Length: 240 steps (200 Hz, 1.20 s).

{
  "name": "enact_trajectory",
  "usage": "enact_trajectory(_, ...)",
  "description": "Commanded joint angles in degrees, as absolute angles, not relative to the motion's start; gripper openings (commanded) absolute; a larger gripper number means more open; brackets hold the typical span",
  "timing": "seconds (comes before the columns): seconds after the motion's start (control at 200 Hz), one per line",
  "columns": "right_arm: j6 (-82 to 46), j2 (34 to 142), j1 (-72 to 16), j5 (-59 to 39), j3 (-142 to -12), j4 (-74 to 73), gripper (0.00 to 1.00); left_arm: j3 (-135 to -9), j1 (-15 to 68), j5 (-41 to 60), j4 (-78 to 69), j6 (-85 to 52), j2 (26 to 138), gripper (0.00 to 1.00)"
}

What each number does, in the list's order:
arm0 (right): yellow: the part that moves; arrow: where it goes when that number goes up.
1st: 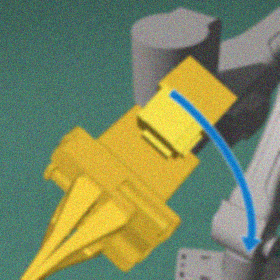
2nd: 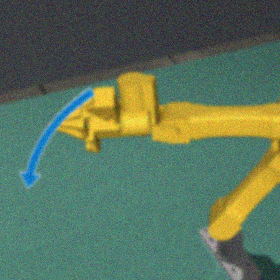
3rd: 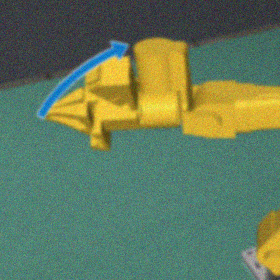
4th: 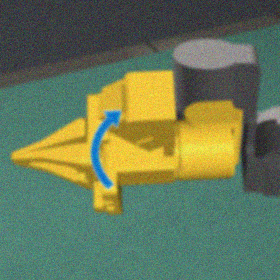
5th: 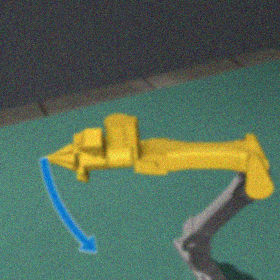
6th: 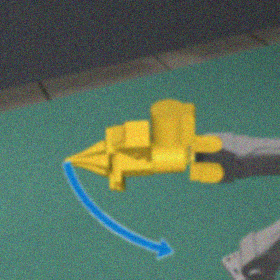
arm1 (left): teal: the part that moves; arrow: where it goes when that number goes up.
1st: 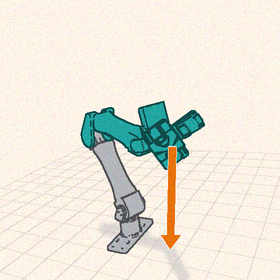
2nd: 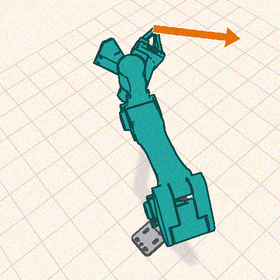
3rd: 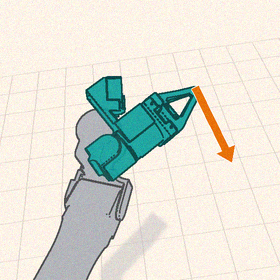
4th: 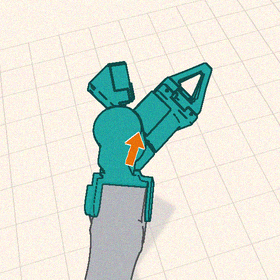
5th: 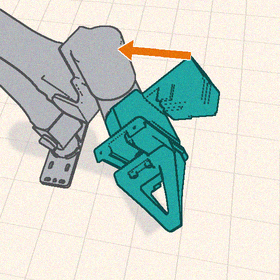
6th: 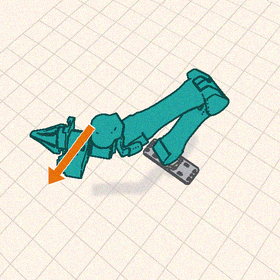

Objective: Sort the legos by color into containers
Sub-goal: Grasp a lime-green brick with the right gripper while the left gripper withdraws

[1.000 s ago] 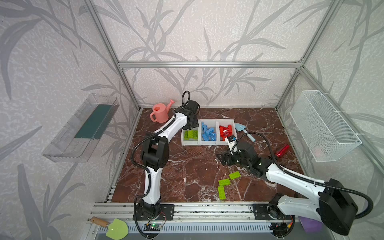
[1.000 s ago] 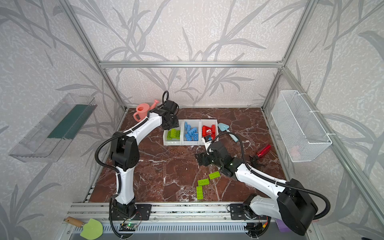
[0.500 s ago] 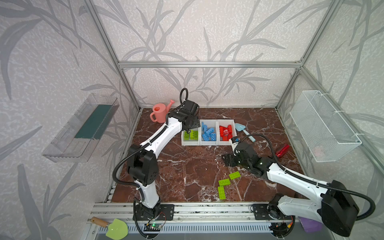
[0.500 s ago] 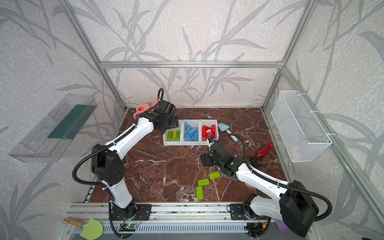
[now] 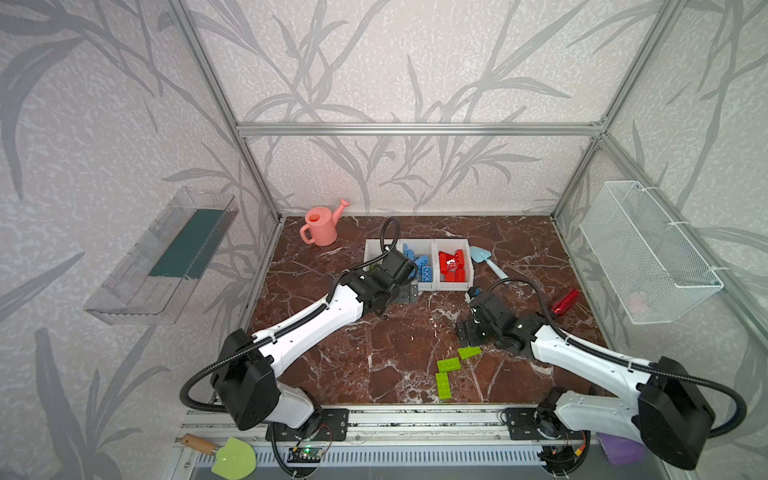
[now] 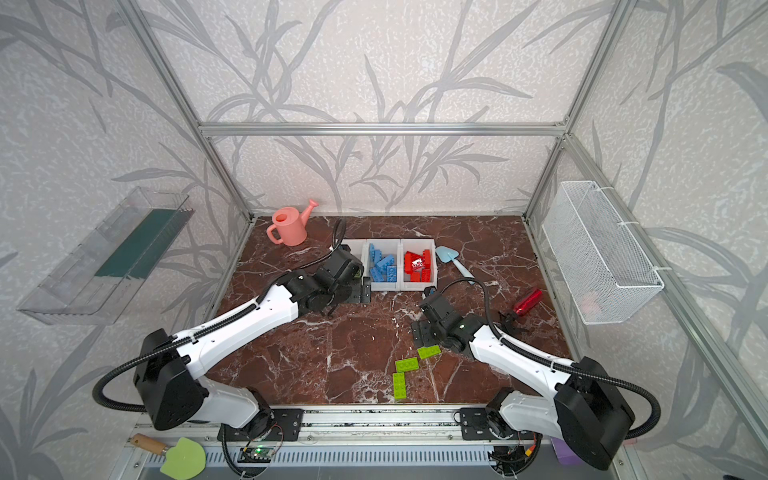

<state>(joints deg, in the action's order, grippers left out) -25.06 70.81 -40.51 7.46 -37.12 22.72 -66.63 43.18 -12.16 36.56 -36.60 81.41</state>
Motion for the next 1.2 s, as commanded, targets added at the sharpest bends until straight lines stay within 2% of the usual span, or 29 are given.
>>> enact_trajectory(0.0, -25.3, 73.2, -40.8, 7.4, -37.9, 25.1, 0.93, -62.8, 44.4, -15.1, 34.7, -38.3, 77.6, 0.99)
enact_trajectory(0.29, -25.9, 75.8, -42.1, 8.0, -36.4, 25.7, 0.9, -53.4, 46.5, -16.4, 32.0, -40.5, 70.0, 0.99)
enact_trajectory(0.705, -29.8, 78.8, -47.3, 12.5, -36.2, 27.8, 0.89, -50.4, 47.1, -17.0, 32.5, -41.2, 68.3, 0.99)
enact_trajectory(0.92, -30.2, 78.7, -47.4, 11.9, -35.9, 27.8, 0.79, -49.3, 47.2, -16.6, 32.3, -42.2, 68.1, 0.99)
enact_trajectory(1.195, -30.1, 81.9, -47.5, 9.9, -37.3, 28.9, 0.76, -48.6, 47.3, -16.9, 33.6, -42.8, 65.2, 0.99)
